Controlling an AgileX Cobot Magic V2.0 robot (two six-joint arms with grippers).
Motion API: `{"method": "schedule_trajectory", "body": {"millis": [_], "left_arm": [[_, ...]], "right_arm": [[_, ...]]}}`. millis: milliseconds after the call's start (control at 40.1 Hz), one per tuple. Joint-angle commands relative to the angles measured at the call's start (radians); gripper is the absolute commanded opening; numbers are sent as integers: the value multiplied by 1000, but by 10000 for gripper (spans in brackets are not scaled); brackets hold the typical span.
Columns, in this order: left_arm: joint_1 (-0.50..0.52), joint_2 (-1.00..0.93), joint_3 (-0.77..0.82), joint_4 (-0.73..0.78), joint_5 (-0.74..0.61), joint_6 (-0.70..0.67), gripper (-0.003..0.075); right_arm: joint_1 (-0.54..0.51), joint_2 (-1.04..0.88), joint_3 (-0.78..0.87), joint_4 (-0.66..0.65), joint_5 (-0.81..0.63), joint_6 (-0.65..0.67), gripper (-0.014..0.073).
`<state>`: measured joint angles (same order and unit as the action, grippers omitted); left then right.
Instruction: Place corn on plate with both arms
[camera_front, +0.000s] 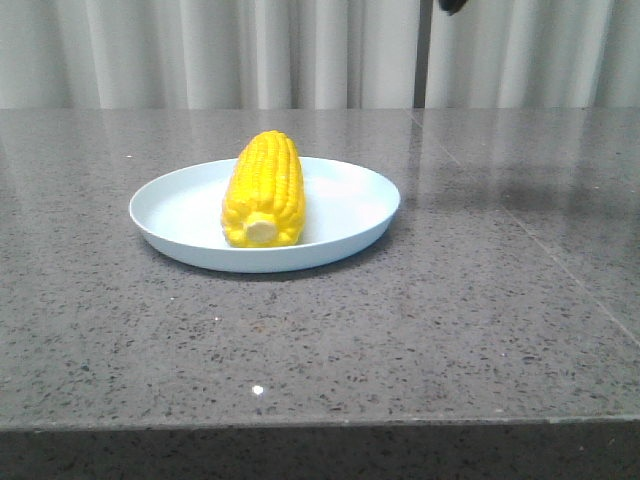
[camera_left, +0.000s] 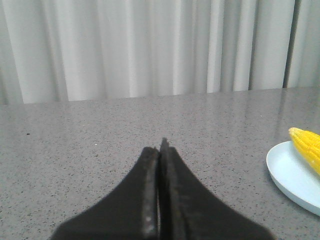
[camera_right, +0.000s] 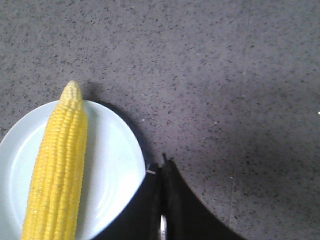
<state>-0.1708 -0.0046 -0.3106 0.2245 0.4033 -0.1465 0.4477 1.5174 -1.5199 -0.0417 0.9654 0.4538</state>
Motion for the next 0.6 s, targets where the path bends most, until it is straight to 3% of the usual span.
{"method": "schedule_trajectory", "body": {"millis": [0, 374, 574], "left_arm": [[2, -19, -27, 5, -87, -9, -20], [2, -19, -27, 5, -87, -9, -20], [2, -19, -27, 5, -87, -9, -20]], "right_arm": [[-50, -71, -27, -8, -23, -29, -112], [-339, -285, 144, -8, -19, -197, -112], [-385, -484, 362, -57, -201, -266, -112]]}}
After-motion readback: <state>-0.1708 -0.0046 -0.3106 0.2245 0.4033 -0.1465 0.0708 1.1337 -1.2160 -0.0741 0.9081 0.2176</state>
